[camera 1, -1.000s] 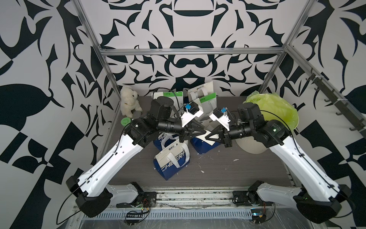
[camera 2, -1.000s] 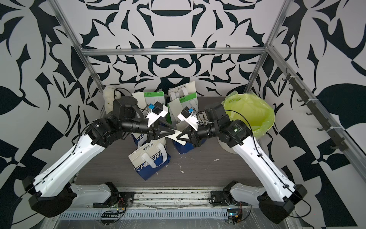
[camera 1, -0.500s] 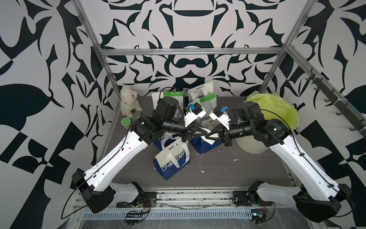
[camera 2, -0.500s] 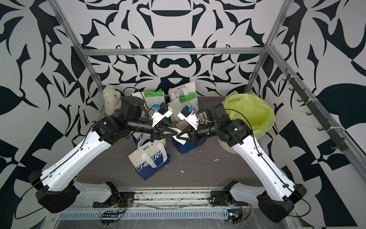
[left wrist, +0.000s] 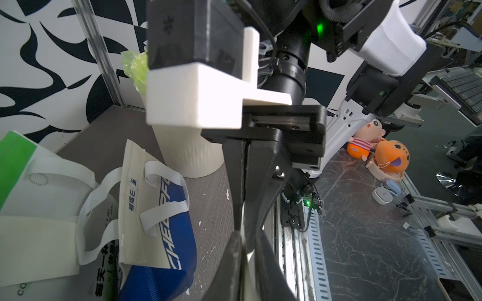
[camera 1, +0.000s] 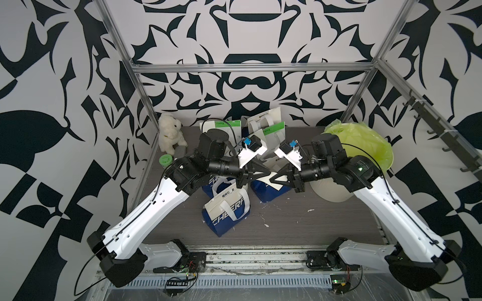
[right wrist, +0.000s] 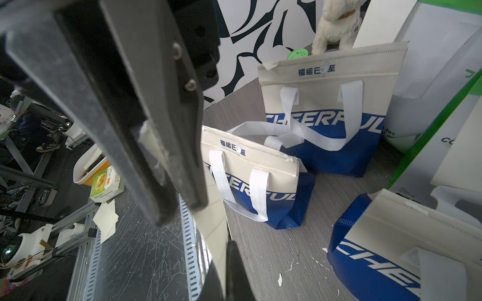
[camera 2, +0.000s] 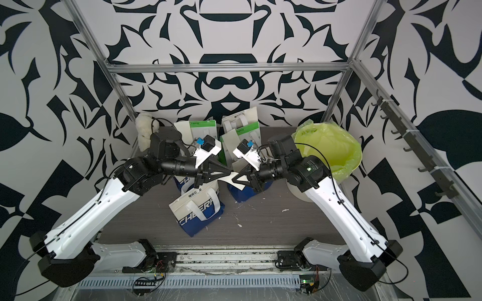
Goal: Shred takeout receipts and throw away
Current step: Shred the takeout receipt.
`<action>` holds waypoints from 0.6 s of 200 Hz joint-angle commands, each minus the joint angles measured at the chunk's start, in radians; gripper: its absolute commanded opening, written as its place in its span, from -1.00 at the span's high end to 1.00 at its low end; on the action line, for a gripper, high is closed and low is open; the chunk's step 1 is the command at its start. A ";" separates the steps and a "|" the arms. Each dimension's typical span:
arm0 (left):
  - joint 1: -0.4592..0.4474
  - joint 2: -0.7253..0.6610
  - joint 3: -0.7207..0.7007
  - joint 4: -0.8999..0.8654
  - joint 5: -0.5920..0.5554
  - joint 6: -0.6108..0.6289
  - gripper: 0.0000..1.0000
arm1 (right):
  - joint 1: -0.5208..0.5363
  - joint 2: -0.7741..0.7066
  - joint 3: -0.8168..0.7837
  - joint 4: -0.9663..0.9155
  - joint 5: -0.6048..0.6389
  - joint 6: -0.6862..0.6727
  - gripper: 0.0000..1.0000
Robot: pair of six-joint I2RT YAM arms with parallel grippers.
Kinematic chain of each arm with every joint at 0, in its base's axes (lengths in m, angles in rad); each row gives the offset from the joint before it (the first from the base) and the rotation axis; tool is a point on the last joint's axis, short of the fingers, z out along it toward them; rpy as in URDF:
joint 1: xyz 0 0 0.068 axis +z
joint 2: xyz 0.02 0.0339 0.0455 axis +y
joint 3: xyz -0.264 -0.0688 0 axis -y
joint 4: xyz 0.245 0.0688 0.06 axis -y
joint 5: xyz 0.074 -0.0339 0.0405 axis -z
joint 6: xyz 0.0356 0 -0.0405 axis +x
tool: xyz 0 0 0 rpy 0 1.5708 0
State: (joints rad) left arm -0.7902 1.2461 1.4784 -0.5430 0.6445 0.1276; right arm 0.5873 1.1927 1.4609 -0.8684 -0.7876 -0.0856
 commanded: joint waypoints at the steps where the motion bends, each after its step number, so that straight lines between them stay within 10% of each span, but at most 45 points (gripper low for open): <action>1: 0.003 -0.007 -0.007 0.009 0.009 0.001 0.77 | 0.006 0.001 0.041 0.009 0.000 0.000 1.00; 51: 0.003 0.011 0.002 0.000 0.012 -0.003 1.00 | 0.006 -0.008 0.034 0.017 0.021 0.006 1.00; 78: 0.003 0.013 -0.003 -0.005 0.012 -0.008 1.00 | 0.006 -0.042 0.008 0.067 0.035 0.015 0.33; 120: 0.003 -0.037 -0.078 0.090 -0.011 -0.061 1.00 | 0.005 -0.107 -0.055 0.196 0.022 0.055 -0.05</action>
State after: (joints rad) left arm -0.7902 1.2480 1.4528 -0.5190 0.6415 0.1070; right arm 0.5892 1.1347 1.4246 -0.7876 -0.7525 -0.0566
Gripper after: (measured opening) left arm 0.048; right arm 0.508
